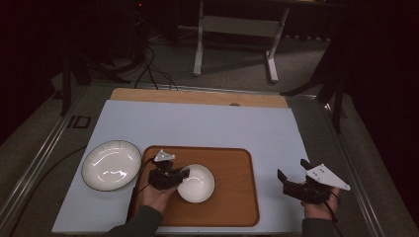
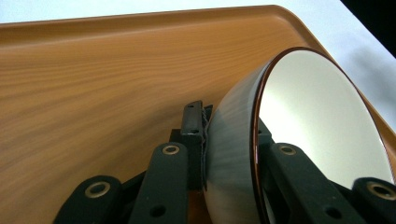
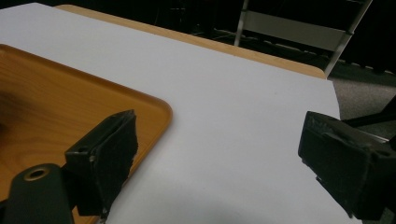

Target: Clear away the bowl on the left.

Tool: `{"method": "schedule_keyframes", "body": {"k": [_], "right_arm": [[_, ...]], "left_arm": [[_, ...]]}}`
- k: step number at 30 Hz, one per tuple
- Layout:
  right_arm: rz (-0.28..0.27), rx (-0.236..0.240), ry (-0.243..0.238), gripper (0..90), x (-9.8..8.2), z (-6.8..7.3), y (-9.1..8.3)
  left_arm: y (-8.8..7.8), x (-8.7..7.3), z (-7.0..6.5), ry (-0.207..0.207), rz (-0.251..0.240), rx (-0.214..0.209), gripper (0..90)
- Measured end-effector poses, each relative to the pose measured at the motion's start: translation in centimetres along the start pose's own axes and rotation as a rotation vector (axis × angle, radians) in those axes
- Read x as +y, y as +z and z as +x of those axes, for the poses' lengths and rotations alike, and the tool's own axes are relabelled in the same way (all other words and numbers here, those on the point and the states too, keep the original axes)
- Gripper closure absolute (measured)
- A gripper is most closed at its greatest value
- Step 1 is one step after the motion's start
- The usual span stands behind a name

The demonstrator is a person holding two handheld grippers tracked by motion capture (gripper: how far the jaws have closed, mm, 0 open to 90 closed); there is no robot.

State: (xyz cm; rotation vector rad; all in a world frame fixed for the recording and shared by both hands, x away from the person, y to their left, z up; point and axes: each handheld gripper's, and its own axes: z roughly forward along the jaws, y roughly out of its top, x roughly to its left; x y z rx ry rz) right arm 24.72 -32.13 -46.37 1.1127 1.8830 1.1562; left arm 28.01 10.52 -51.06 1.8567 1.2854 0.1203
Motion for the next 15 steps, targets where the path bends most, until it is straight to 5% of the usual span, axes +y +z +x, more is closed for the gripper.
{"method": "schedule_keyframes", "body": {"k": [9, 11, 15], "right_arm": [[0.000, 0.000, -0.001, 11.4, 0.00, 0.02, 0.00], [0.001, 0.000, -0.002, 11.4, 0.00, 0.04, 0.00], [0.001, -0.001, -0.002, 11.4, 0.00, 0.04, -0.01]], "left_arm": [[0.33, -0.17, 0.27, -0.004, 0.011, 0.039, 78.1], [0.48, -0.17, 0.52, -0.017, 0.025, 0.080, 77.9], [0.37, -0.12, 0.51, -0.014, 0.018, 0.075, 72.4]]}}
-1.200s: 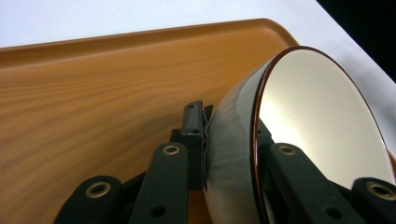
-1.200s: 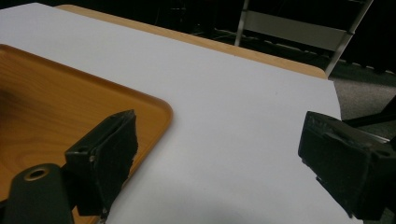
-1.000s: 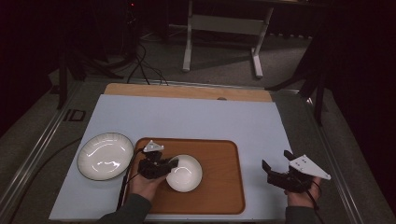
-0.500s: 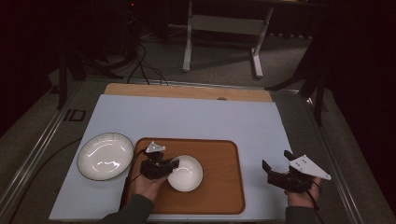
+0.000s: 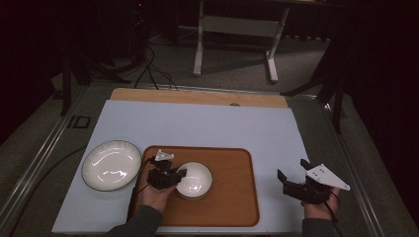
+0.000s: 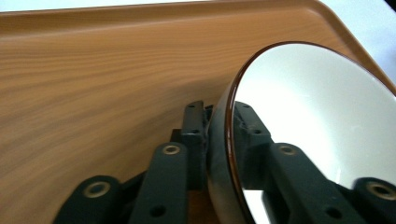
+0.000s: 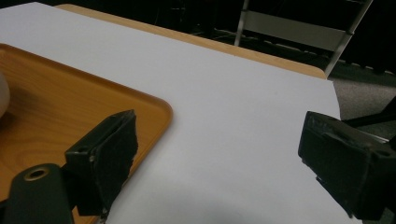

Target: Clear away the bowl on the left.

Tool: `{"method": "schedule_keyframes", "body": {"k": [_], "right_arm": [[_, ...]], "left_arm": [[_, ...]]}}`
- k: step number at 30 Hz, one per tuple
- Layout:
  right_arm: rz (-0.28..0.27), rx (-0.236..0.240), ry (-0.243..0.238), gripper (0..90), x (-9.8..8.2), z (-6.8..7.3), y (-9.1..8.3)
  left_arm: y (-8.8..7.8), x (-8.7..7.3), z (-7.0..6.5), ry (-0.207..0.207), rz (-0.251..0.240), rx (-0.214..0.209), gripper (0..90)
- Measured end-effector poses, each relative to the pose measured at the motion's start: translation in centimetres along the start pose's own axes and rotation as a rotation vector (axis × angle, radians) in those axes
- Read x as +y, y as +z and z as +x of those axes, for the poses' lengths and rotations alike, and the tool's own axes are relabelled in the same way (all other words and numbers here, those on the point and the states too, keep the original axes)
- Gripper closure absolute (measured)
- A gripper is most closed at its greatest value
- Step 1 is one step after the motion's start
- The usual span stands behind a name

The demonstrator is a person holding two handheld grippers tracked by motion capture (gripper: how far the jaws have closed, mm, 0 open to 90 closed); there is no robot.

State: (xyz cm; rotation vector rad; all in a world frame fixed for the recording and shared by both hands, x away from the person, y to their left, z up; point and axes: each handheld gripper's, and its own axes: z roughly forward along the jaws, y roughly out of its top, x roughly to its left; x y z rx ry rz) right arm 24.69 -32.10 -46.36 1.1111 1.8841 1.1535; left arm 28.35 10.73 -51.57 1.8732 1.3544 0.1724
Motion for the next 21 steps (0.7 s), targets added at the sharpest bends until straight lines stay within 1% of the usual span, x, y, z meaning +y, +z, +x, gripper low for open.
{"method": "schedule_keyframes", "body": {"k": [1, 2, 3, 7, 8, 9, 10, 11, 12, 13, 14, 15, 16, 17, 18, 21], "right_arm": [[-0.002, -0.001, 0.003, 11.4, 0.0, 0.0, 0.0], [-0.002, -0.002, 0.003, 11.4, 0.0, -0.1, 0.0], [-0.002, -0.002, 0.003, 11.4, 0.0, -0.1, 0.0], [-0.002, -0.002, 0.001, 11.4, 0.0, -0.1, -0.1], [-0.003, -0.002, 0.002, 11.4, 0.0, -0.1, -0.1], [-0.003, -0.002, 0.002, 11.4, 0.0, -0.1, -0.1], [-0.003, -0.002, 0.002, 11.4, 0.0, -0.1, -0.1], [-0.004, -0.002, 0.002, 11.4, 0.0, -0.1, -0.1], [-0.004, -0.002, 0.002, 11.4, 0.0, -0.1, -0.1], [-0.005, -0.001, 0.003, 11.4, 0.0, -0.1, -0.1], [-0.005, -0.001, 0.003, 11.4, 0.0, -0.1, -0.1], [-0.004, -0.002, 0.002, 11.4, 0.0, -0.1, -0.1], [-0.003, -0.001, 0.003, 11.4, 0.0, -0.1, -0.1], [-0.002, -0.001, 0.004, 11.4, 0.0, -0.1, -0.1], [-0.002, -0.001, 0.004, 11.4, 0.0, -0.1, -0.1], [-0.003, 0.000, 0.009, 11.4, -0.1, -0.2, 0.0]], "left_arm": [[-0.6, 0.2, -0.2, 0.013, -0.018, 0.020, 69.5], [-0.6, 0.2, -0.2, 0.013, -0.018, 0.020, 67.9], [-1.1, 0.5, -0.3, 0.030, -0.031, 0.040, 66.7], [-2.6, 1.0, -0.3, 0.047, -0.076, 0.056, 61.9], [-3.0, 1.1, -0.2, 0.052, -0.084, 0.059, 60.6], [-3.0, 1.1, -0.2, 0.052, -0.084, 0.059, 59.2], [-3.4, 1.2, -0.1, 0.058, -0.090, 0.063, 59.2], [-4.2, 1.4, 0.0, 0.069, -0.109, 0.077, 56.9], [-4.2, 1.4, 0.0, 0.069, -0.109, 0.077, 56.1], [-4.6, 1.5, 0.1, 0.075, -0.120, 0.083, 55.2], [-5.5, 1.8, 0.3, 0.100, -0.144, 0.099, 53.9], [-5.7, 1.8, 0.4, 0.110, -0.152, 0.104, 53.1], [-5.7, 1.8, 0.4, 0.110, -0.152, 0.104, 52.9], [-6.5, 2.0, 0.7, 0.129, -0.174, 0.115, 52.2], [-6.5, 2.0, 0.7, 0.129, -0.174, 0.115, 51.3], [-7.8, 2.2, 1.4, 0.147, -0.206, 0.153, 47.2]]}}
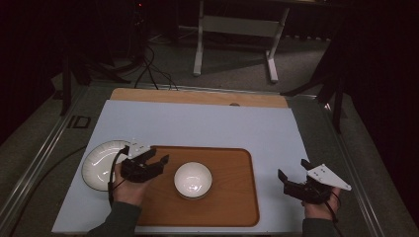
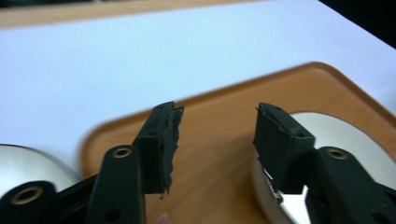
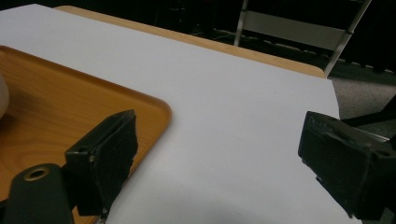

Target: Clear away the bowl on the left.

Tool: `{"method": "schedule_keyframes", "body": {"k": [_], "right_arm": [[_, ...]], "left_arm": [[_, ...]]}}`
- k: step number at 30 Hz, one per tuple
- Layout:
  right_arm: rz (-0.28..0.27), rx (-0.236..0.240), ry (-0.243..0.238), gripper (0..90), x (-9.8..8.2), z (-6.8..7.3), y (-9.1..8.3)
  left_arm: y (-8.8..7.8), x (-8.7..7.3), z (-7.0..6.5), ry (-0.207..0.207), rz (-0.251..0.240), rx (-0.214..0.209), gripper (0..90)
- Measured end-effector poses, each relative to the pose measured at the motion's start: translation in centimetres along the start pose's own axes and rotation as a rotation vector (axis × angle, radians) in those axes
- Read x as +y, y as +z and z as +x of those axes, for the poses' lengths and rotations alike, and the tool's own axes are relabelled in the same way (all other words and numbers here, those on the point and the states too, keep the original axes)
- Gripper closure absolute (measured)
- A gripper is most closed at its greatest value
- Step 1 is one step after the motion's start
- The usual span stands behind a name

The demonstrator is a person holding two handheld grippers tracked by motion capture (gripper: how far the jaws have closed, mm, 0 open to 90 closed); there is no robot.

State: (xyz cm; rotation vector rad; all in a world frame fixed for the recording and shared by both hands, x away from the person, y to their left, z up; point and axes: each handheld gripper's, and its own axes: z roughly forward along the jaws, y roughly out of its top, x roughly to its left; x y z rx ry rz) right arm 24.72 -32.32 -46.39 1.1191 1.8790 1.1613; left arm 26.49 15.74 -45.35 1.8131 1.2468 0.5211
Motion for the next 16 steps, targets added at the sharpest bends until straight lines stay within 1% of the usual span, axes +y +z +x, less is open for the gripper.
{"method": "schedule_keyframes", "body": {"k": [1, 2, 3, 4, 5, 6, 7, 8, 9, 10, 11, 12, 13, 14, 15, 16], "right_arm": [[0.000, 0.000, 0.000, 11.4, 0.0, 0.0, 0.0], [0.000, 0.000, 0.000, 11.4, 0.0, 0.0, 0.0], [0.003, 0.001, 0.001, 11.4, 0.0, 0.0, 0.0], [0.005, 0.001, 0.000, 11.4, 0.0, 0.1, 0.0], [0.005, 0.001, 0.000, 11.4, 0.0, 0.1, 0.0], [0.006, 0.000, -0.001, 11.4, 0.0, 0.0, 0.1], [0.009, 0.001, 0.004, 11.4, -0.1, -0.1, 0.3], [0.009, 0.001, 0.004, 11.4, -0.1, -0.1, 0.3], [0.013, 0.000, 0.006, 11.7, -0.2, -0.1, 0.4], [0.017, -0.001, 0.007, 13.1, -0.2, -0.1, 0.5], [0.018, 0.004, 0.006, 13.1, -0.2, -0.1, 0.5], [0.019, 0.008, 0.001, 13.1, -0.3, -0.1, 0.5], [0.022, 0.010, 0.000, 13.1, -0.3, -0.1, 0.6], [0.029, 0.014, -0.003, 13.1, -0.3, 0.0, 0.7], [0.029, 0.014, -0.003, 13.1, -0.3, 0.0, 0.7], [0.041, 0.019, -0.008, 12.9, -0.4, 0.1, 1.0]], "left_arm": [[-0.7, 0.1, 0.8, 0.008, -0.015, 0.035, 45.6], [-0.7, 0.1, 0.8, 0.008, -0.015, 0.035, 44.2], [-1.1, 0.2, 1.2, 0.012, -0.021, 0.055, 43.2], [-1.8, 0.2, 2.1, 0.004, -0.047, 0.099, 42.3], [-1.8, 0.2, 2.1, 0.004, -0.047, 0.099, 41.2], [-2.2, 0.1, 2.6, -0.005, -0.059, 0.123, 41.2], [-2.9, 0.0, 3.8, -0.023, -0.073, 0.163, 39.0], [-2.9, 0.0, 3.8, -0.023, -0.073, 0.163, 38.1], [-3.3, -0.2, 4.4, -0.031, -0.078, 0.191, 38.1], [-3.8, -0.5, 5.6, -0.057, -0.091, 0.235, 36.7], [-3.8, -0.5, 5.6, -0.057, -0.091, 0.235, 36.7], [-4.4, -1.0, 6.9, -0.093, -0.100, 0.248, 36.0], [-4.6, -1.2, 7.4, -0.098, -0.097, 0.252, 35.0], [-4.6, -1.2, 7.4, -0.098, -0.097, 0.252, 35.1], [-4.8, -1.4, 7.9, -0.100, -0.094, 0.256, 35.1], [-5.0, -1.7, 8.2, -0.110, -0.097, 0.258, 35.1]]}}
